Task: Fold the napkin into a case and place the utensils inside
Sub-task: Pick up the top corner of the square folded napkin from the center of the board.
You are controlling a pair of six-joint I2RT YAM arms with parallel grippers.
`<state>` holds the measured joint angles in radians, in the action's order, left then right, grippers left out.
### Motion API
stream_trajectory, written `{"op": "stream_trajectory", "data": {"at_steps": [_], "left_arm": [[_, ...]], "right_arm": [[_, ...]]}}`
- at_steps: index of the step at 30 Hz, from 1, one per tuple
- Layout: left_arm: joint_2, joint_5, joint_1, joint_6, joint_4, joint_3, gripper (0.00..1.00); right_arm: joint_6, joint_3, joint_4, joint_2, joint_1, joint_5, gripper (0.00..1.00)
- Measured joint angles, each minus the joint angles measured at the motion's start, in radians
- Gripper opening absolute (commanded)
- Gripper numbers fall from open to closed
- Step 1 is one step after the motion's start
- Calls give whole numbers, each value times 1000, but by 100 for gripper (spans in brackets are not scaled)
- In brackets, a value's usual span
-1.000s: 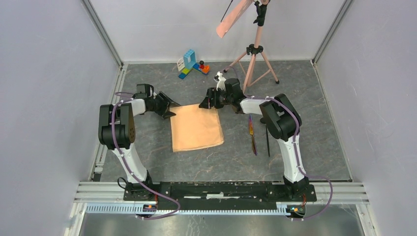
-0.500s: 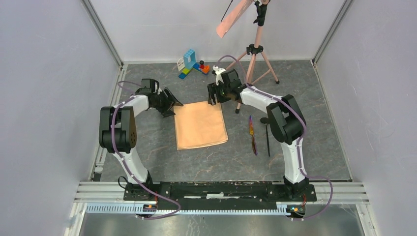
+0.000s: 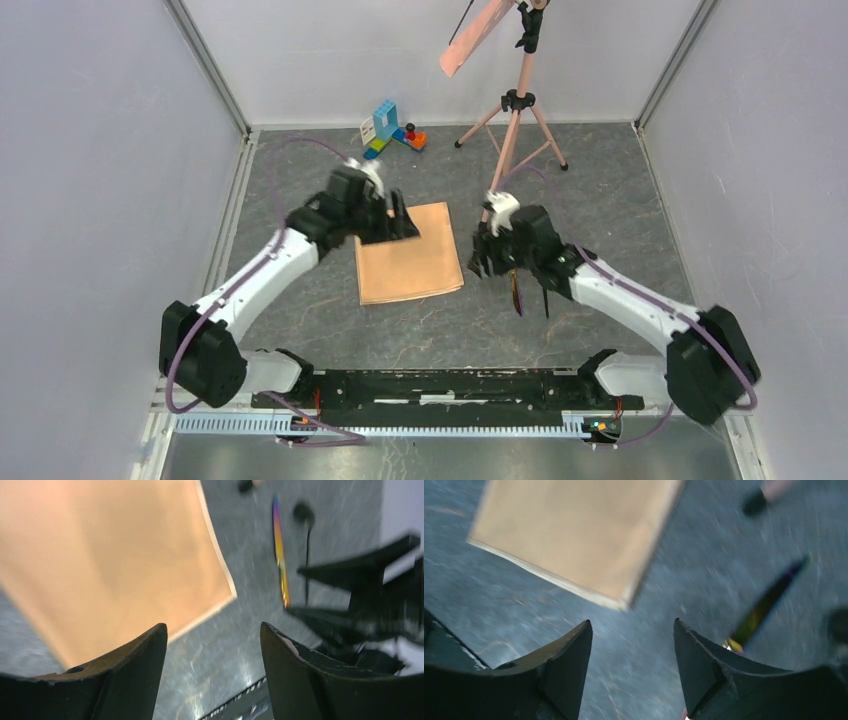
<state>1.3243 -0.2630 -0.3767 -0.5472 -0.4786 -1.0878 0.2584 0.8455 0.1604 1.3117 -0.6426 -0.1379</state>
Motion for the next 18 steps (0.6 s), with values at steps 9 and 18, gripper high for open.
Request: {"op": "stream_trajectory", "data": {"at_steps": [9, 18], "left_arm": [[175, 295, -528, -18, -133, -18, 70], [593, 581, -687, -29, -315, -417, 70]], "right_arm": [[32, -380, 37, -312, 209, 4, 52], [-32, -386, 36, -419, 319, 39, 64]]}}
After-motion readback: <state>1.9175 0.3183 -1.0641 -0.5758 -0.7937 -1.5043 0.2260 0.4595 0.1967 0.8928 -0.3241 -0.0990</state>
